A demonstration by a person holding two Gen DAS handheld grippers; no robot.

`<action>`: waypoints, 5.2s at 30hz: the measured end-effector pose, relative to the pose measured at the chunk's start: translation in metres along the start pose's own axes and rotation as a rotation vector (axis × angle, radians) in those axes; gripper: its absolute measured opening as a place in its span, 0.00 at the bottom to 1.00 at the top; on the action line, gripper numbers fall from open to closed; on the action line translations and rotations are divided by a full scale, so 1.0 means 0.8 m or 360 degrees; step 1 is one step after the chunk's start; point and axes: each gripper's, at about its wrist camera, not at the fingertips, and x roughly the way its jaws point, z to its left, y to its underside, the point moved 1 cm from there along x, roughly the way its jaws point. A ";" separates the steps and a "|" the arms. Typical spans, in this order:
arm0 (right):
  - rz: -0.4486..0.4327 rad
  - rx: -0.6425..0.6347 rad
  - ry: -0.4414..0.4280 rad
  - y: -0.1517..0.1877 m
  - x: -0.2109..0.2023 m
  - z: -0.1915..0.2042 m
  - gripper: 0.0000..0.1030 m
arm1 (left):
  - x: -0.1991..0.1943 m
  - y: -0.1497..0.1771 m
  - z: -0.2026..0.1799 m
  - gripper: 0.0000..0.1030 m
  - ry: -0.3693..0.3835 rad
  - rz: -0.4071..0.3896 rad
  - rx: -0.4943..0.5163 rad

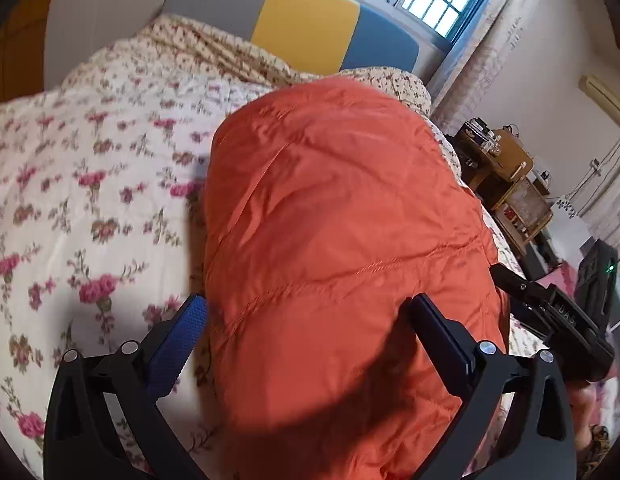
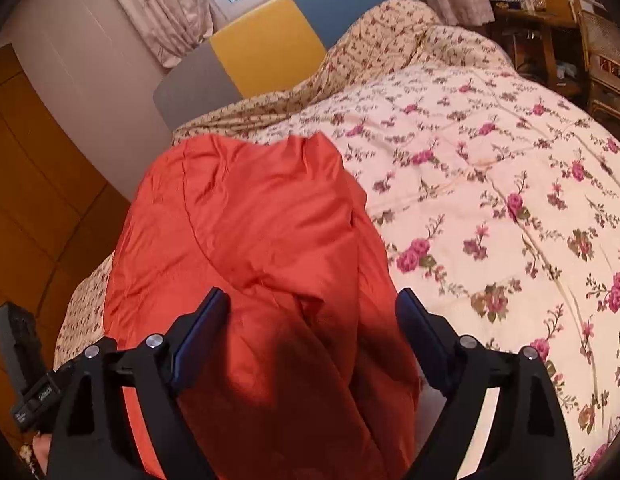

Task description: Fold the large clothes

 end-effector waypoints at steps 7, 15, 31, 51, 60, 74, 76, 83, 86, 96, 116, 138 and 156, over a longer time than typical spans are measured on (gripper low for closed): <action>0.0110 -0.0020 -0.0008 0.007 0.001 0.003 0.93 | -0.007 0.003 0.015 0.97 0.0059 0.0031 -0.0054; 0.0158 -0.0076 -0.0025 0.002 0.013 0.002 0.97 | -0.001 -0.001 0.020 0.97 0.0149 0.0069 -0.0105; 0.0439 0.0137 -0.0455 -0.018 0.076 -0.032 0.98 | 0.024 -0.003 0.037 0.97 0.0293 0.0151 -0.0138; 0.0196 -0.0010 -0.0833 -0.022 0.061 0.030 0.72 | -0.051 -0.022 -0.019 0.79 0.0156 -0.0204 0.0225; 0.0266 -0.0177 -0.0897 -0.001 0.120 0.151 0.72 | -0.110 -0.028 0.062 0.79 0.0010 -0.0328 0.0091; 0.0282 -0.0349 -0.0704 0.050 0.217 0.262 0.85 | -0.148 -0.002 0.209 0.85 -0.0168 -0.0342 -0.0232; 0.0263 -0.0371 -0.0669 0.052 0.216 0.262 0.86 | -0.147 0.006 0.213 0.88 -0.0187 -0.0355 -0.0260; 0.0166 -0.0438 -0.0442 0.055 0.173 0.264 0.85 | -0.157 0.014 0.195 0.97 -0.0329 -0.0325 -0.0193; 0.0105 -0.0447 -0.0394 0.049 0.149 0.257 0.85 | -0.172 0.011 0.192 0.97 -0.0367 -0.0344 -0.0224; -0.0250 -0.0433 -0.0277 -0.006 0.094 0.275 0.81 | -0.201 -0.045 0.175 0.97 -0.0437 -0.0503 -0.0220; 0.0059 -0.0563 -0.0061 -0.032 0.272 0.328 0.49 | -0.063 -0.143 0.195 0.97 -0.0635 -0.0251 -0.0117; 0.0034 -0.0506 -0.0066 -0.015 0.297 0.307 0.53 | -0.025 -0.133 0.198 0.97 -0.0750 -0.0308 -0.0055; -0.0090 -0.0590 -0.0027 0.057 0.144 0.307 0.98 | -0.129 -0.051 0.149 0.97 -0.0812 -0.0354 -0.0141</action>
